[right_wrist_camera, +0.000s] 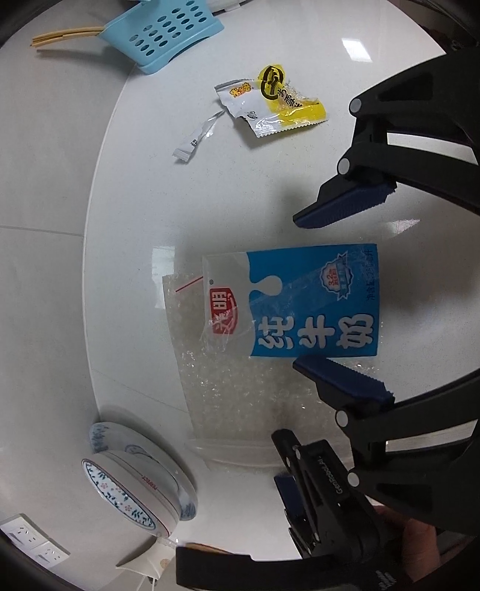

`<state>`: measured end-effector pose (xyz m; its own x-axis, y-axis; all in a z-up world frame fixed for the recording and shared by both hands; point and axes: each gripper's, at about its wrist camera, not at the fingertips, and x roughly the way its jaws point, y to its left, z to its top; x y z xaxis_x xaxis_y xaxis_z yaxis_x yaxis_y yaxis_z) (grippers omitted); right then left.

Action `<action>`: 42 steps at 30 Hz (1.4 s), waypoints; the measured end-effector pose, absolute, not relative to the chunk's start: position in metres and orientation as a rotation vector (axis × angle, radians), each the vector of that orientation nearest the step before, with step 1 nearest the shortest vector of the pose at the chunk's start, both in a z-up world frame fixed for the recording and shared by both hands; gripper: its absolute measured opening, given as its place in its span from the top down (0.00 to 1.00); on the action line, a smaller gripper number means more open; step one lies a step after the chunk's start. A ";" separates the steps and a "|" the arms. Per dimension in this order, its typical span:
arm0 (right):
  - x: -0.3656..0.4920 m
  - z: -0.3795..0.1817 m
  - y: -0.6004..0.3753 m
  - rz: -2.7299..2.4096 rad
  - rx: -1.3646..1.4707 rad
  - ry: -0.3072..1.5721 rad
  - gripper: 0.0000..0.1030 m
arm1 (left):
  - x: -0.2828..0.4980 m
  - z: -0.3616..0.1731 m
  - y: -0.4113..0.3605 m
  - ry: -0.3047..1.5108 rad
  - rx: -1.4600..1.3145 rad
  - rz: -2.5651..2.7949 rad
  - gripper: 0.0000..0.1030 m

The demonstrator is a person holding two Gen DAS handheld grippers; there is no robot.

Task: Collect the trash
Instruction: 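Grasp the clear plastic tube with the left tool while the right tool grasps the milk carton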

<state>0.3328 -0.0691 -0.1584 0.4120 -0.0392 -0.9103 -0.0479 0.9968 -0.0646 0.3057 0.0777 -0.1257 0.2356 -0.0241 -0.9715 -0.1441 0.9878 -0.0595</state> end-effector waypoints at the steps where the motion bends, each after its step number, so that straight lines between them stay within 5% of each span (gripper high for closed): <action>1: 0.335 -0.160 -0.068 0.003 -0.079 1.156 0.34 | 0.306 -0.126 0.079 1.334 -0.148 0.084 0.49; 8: 0.347 -0.179 -0.059 -0.020 -0.099 1.223 0.31 | 0.307 -0.127 0.093 1.339 -0.158 0.095 0.73; 10: 0.348 -0.183 -0.058 -0.031 -0.094 1.231 0.40 | 0.306 -0.126 0.099 1.341 -0.166 0.087 0.74; 42: 0.271 -0.128 -0.089 0.039 -0.023 1.064 0.40 | 0.225 -0.070 0.107 1.243 -0.191 -0.017 0.76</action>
<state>0.2712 -0.0893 -0.1281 0.4849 0.0209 -0.8743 -0.0432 0.9991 -0.0001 0.2253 0.1074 -0.0703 0.3235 -0.1171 -0.9389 -0.0910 0.9839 -0.1541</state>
